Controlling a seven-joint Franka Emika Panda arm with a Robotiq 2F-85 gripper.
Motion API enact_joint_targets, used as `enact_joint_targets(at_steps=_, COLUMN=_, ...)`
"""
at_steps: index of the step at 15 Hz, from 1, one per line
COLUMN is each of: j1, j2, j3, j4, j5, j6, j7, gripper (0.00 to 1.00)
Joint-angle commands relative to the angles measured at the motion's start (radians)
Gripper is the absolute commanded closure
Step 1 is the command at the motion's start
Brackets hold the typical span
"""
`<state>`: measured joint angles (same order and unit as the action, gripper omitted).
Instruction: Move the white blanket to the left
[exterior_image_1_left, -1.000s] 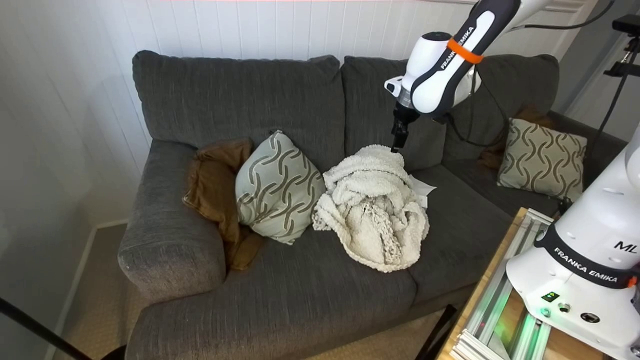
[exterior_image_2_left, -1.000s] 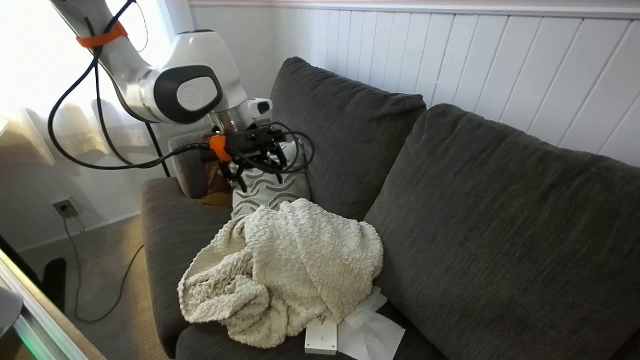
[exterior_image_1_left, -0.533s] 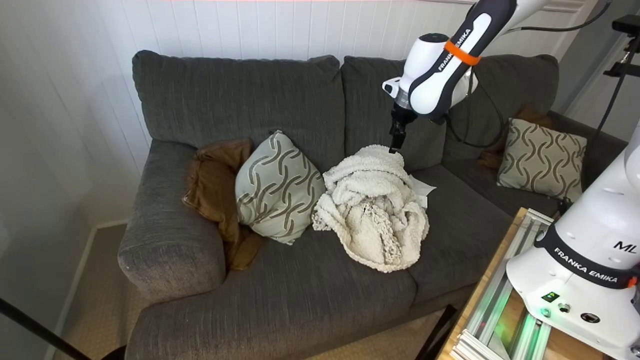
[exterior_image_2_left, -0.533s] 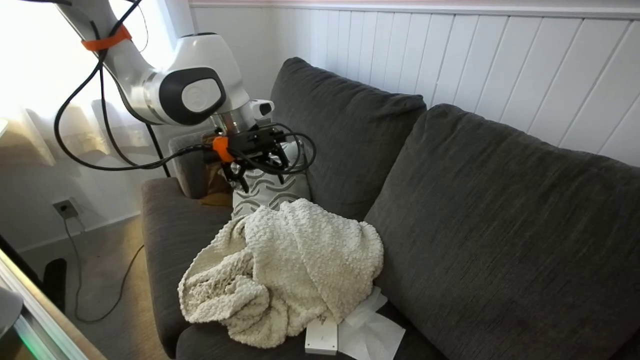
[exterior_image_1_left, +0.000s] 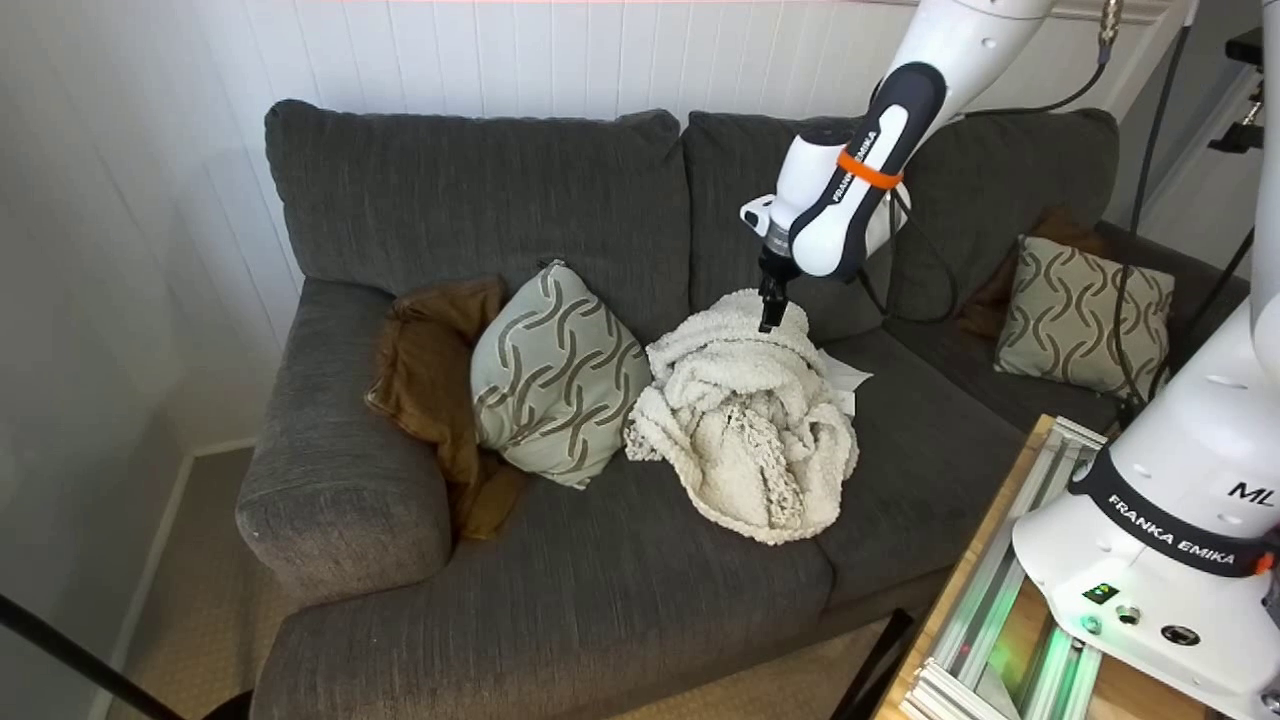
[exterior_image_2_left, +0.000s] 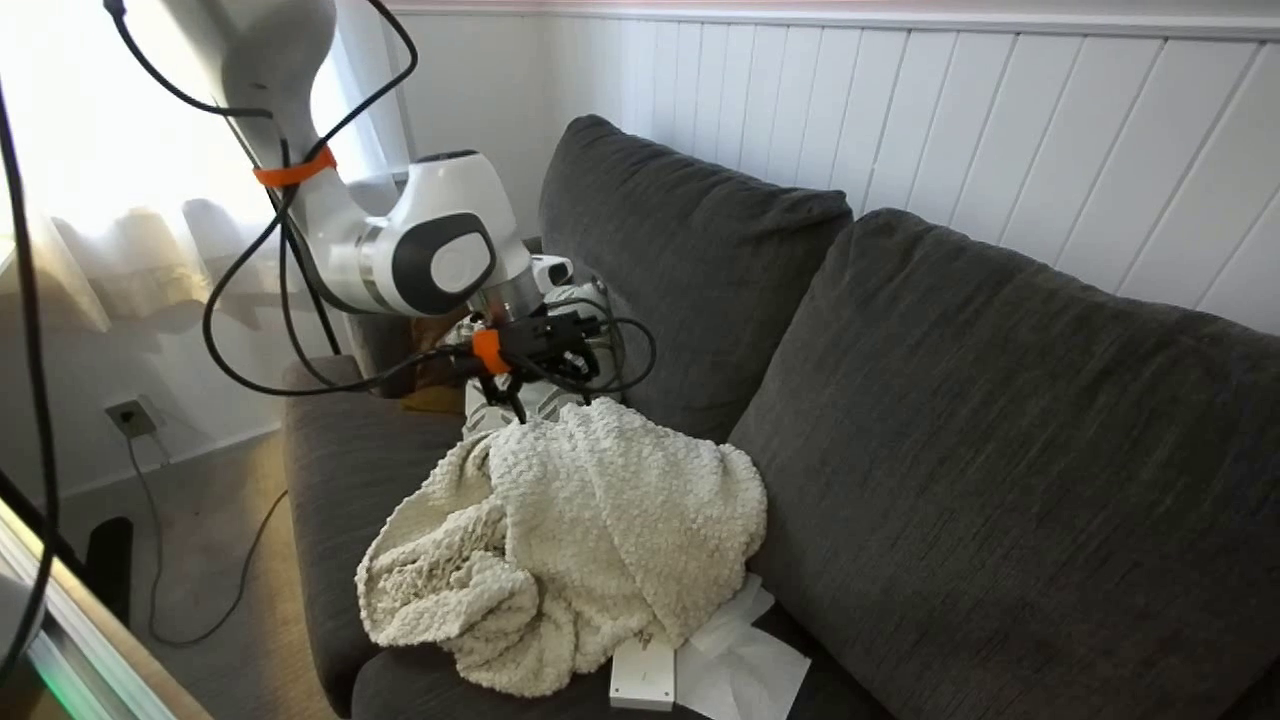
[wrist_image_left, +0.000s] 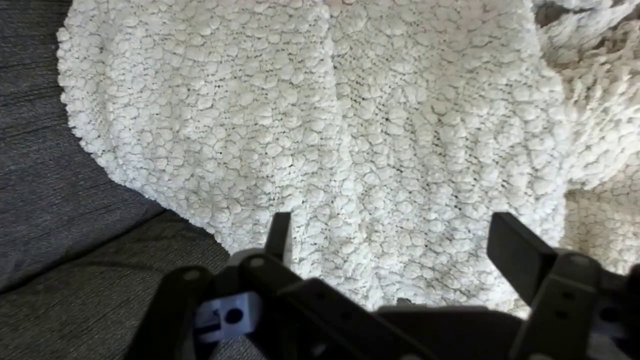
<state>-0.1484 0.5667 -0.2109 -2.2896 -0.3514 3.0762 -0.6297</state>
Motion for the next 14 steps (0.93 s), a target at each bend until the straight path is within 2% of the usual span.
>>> enact_joint_targets(at_steps=1, j1=0.013, j2=0.137, j3=-0.025, j4=0.107, j5=-0.035, j6=0.063, j7=0.045, gripper=0.0)
enact_joint_targets(at_steps=5, j1=0.018, j2=0.236, j3=-0.036, j4=0.19, j5=-0.031, j6=0.123, j7=0.053, gripper=0.0)
enact_joint_targets(at_steps=6, j1=0.015, j2=0.254, j3=-0.035, j4=0.208, j5=-0.031, j6=0.132, j7=0.053, gripper=0.09)
enact_joint_targets(at_steps=7, j1=0.015, j2=0.271, j3=-0.036, j4=0.224, j5=-0.03, j6=0.14, j7=0.052, gripper=0.26)
enact_joint_targets(at_steps=14, j1=-0.005, j2=0.335, j3=-0.015, j4=0.295, j5=-0.031, j6=0.133, j7=0.05, gripper=0.76)
